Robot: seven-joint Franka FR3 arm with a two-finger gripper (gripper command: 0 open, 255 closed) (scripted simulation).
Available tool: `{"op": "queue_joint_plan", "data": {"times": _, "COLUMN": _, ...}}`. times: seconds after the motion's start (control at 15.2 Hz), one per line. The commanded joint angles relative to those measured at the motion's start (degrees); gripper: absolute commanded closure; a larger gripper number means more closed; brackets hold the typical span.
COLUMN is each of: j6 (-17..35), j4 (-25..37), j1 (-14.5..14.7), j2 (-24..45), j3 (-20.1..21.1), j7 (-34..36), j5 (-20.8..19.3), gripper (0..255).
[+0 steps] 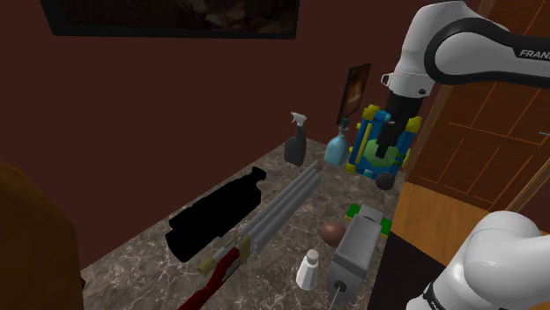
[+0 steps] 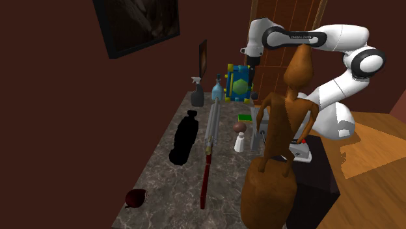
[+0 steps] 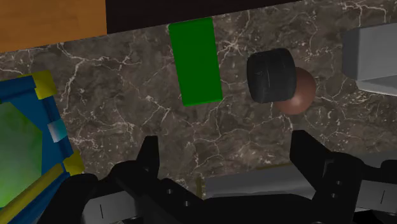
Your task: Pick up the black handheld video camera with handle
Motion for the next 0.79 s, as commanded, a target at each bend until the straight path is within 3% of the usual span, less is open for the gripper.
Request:
{"op": "queue_joint_plan", "data": {"times": 0.0, "j6": 0.0, "j4": 0.0, "j1": 0.0, "j2": 0.0, "j3": 0.0, "j7": 0.0, "j5": 0.0, "gripper": 0}}
{"op": "queue_joint_plan", "data": {"times": 0.73, "j6": 5.2, "j4": 0.0, "j1": -2.2, "j2": 4.8, "j3": 18.7, "j7": 34.4, "j5": 12.3, "gripper": 0}}
